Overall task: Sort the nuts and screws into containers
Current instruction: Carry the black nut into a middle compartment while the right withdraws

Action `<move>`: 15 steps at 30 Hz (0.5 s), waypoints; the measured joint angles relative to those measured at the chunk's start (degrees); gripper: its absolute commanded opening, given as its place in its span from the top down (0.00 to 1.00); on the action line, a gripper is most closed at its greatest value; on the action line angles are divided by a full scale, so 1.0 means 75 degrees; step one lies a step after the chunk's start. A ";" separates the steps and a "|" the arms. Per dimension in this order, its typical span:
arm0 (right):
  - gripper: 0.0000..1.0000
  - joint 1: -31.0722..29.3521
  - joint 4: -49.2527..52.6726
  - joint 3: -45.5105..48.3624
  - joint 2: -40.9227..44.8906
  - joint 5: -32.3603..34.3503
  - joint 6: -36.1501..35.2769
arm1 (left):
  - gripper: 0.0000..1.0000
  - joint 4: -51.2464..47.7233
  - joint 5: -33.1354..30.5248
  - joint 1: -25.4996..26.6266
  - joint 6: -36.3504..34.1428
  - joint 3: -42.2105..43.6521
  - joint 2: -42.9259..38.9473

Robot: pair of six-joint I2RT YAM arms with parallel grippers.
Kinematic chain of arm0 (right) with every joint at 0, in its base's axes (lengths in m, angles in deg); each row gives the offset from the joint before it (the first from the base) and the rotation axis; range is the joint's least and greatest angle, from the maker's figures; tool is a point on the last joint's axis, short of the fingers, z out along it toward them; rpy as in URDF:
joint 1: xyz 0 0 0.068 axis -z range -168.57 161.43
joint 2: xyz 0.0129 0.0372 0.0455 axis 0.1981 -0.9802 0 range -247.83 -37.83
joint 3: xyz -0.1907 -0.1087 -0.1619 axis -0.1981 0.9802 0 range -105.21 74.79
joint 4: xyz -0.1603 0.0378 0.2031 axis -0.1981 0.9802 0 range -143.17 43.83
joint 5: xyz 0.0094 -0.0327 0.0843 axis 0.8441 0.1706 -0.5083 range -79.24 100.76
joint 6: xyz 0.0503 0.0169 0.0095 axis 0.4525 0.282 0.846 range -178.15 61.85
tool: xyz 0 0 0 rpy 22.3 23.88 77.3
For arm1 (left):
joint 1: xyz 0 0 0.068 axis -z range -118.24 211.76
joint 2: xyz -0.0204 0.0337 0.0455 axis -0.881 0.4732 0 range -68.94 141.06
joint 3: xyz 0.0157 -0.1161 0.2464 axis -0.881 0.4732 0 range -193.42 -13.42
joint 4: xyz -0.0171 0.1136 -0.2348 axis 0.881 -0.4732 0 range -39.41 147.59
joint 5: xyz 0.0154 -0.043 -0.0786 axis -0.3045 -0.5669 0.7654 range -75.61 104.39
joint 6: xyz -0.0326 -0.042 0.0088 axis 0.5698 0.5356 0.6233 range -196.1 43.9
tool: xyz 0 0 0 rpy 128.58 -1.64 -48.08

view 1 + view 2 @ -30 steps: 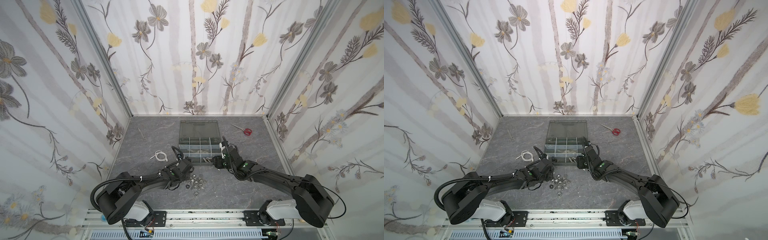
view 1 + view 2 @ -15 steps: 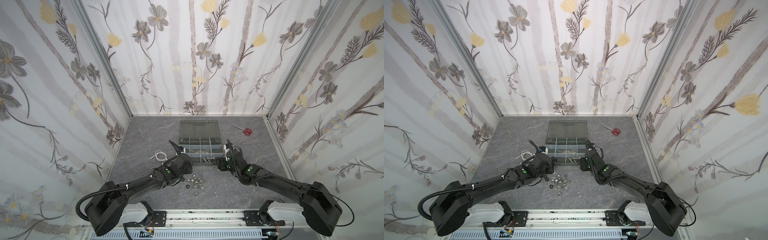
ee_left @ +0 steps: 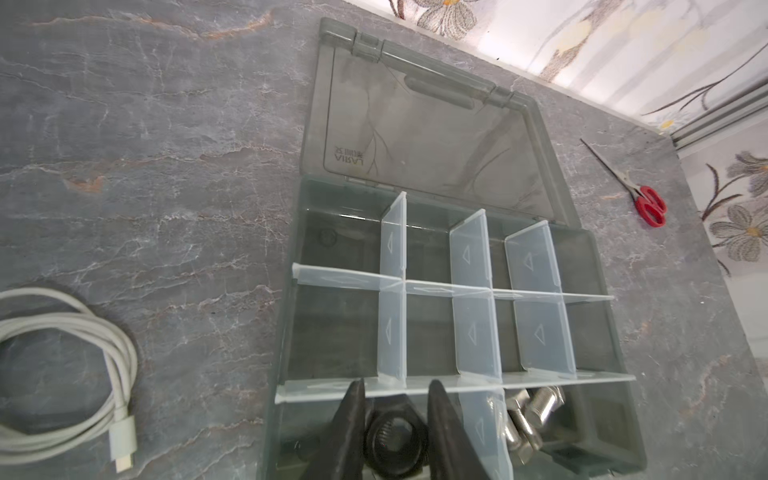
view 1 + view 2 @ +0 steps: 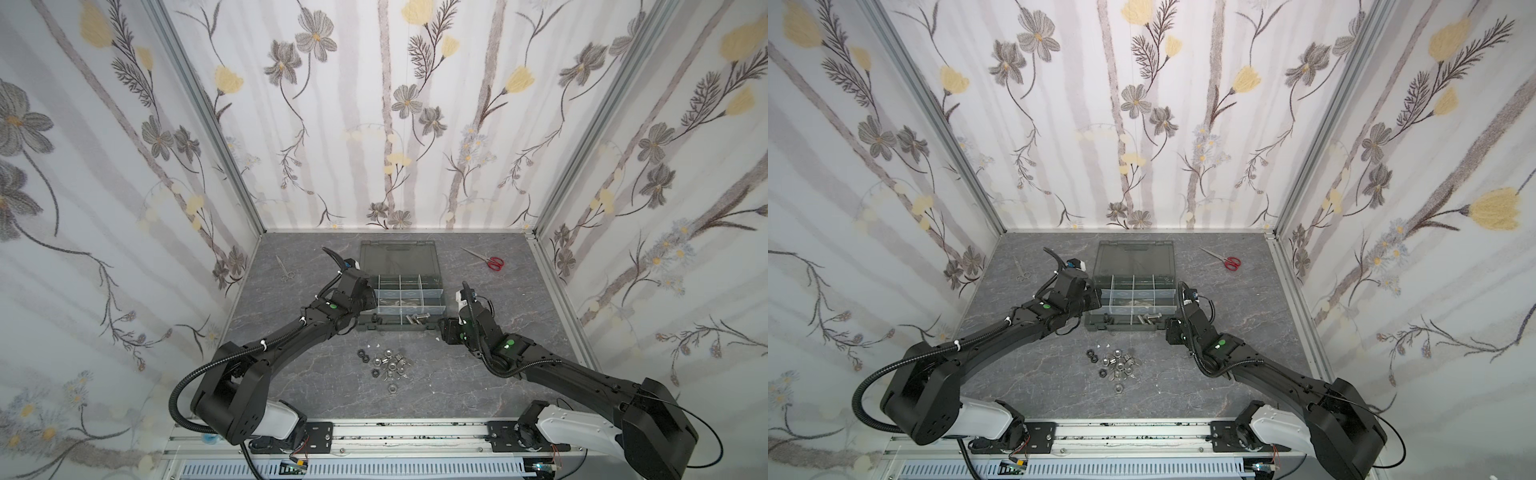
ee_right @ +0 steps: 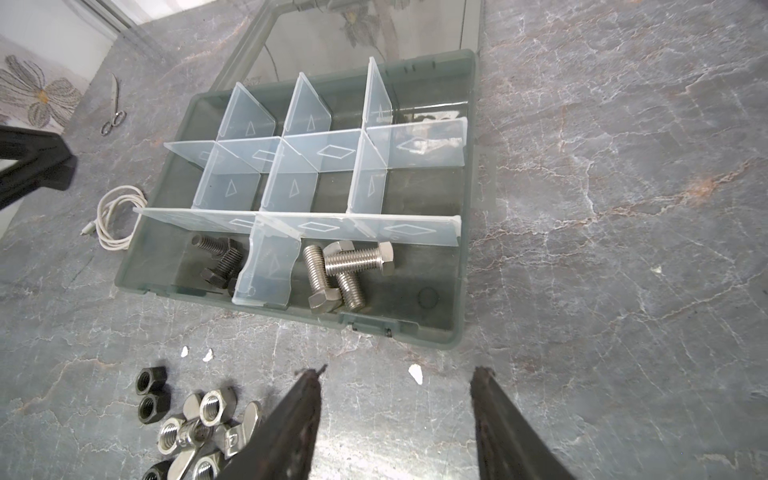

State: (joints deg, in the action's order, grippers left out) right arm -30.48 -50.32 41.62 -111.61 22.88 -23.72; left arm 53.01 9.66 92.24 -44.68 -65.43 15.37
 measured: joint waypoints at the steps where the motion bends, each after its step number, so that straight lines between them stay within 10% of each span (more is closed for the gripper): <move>1: 0.41 0.0006 0.0003 0.0009 0.0058 0.0044 0.0000 | 0.76 0.0003 0.0076 -0.0073 -0.0029 -0.0082 0.0134; 15: 0.41 0.0020 0.0501 0.0131 0.0851 0.0449 0.0035 | 0.55 0.0009 0.0460 -0.0338 -0.0195 -0.0402 0.0723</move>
State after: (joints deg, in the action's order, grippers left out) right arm -30.33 -46.56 42.60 -105.23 26.25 -23.45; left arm 53.07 13.11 89.70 -46.14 -68.45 20.80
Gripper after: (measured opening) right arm 0.589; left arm 0.396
